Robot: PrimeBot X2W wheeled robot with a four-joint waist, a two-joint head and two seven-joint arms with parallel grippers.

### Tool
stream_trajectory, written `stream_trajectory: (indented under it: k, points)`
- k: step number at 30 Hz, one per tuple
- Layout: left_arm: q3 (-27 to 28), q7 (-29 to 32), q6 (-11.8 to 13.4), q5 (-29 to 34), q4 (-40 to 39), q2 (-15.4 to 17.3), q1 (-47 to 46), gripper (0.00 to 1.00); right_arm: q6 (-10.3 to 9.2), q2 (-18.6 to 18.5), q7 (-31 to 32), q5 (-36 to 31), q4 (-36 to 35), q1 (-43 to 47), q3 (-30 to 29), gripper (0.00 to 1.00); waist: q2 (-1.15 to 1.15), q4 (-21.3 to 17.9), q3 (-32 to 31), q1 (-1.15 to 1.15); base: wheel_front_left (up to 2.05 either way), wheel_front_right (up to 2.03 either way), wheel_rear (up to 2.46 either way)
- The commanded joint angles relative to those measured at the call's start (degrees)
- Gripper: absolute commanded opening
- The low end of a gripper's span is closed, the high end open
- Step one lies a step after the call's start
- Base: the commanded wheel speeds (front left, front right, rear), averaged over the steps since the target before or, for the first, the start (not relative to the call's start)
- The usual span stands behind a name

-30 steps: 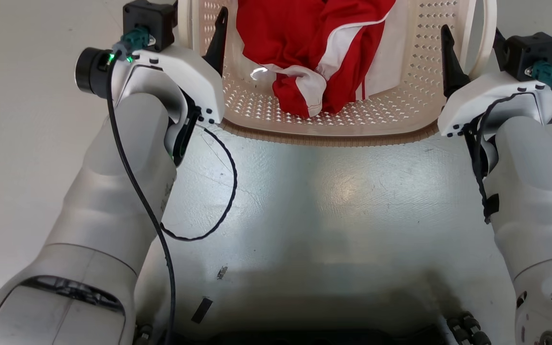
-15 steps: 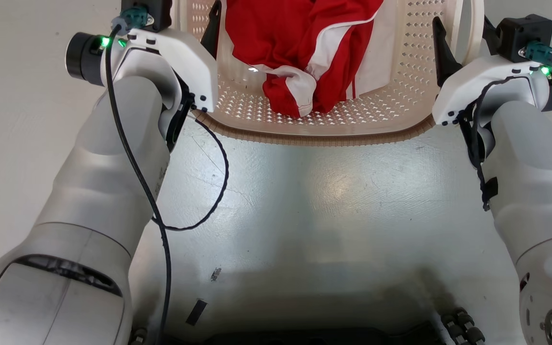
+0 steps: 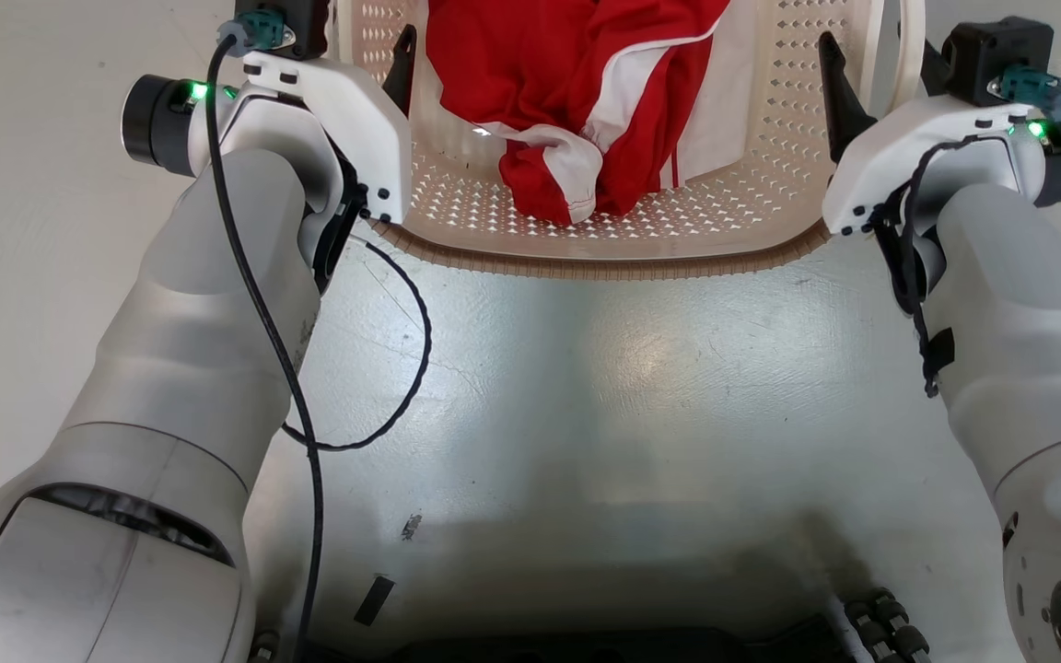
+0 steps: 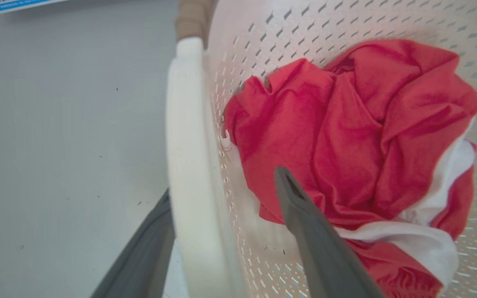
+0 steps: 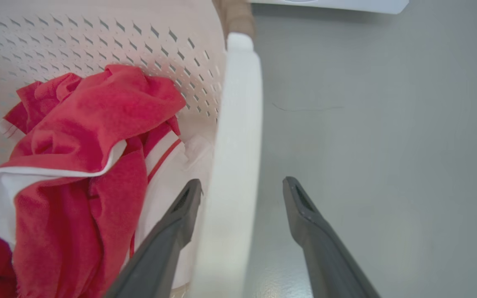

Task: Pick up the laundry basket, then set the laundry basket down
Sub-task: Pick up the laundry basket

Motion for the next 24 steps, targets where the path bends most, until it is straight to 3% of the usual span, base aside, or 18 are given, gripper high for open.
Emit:
stream_trajectory:
  k: [1,22,23,24]
  points:
    - [0.28,-0.38,0.06,-0.45,-0.32,1.39,-0.33,1.0,0.25,1.15,-0.23,0.53,0.15,1.33,0.99,1.0,0.0,-0.02,0.01,0.0,0.0,0.0,0.0]
    - [-2.77,-1.2,0.42,-3.06,0.75,1.39,-0.89,1.0,0.25,1.15,-0.69,3.39,1.58,0.87,3.52,1.0,0.0,-0.06,0.38,0.0,0.0,0.0,0.0]
    - [-2.91,-1.29,0.41,-3.13,0.77,1.39,-0.92,1.0,0.25,1.15,-0.72,3.5,1.61,0.86,3.59,0.85,0.0,-0.06,0.38,0.0,0.0,0.0,0.0]
    - [-3.03,-1.33,0.25,-3.32,0.76,1.39,-0.93,0.37,0.25,1.15,-0.75,4.04,1.64,0.83,3.8,0.45,0.0,0.06,0.37,0.0,0.0,0.0,0.0]
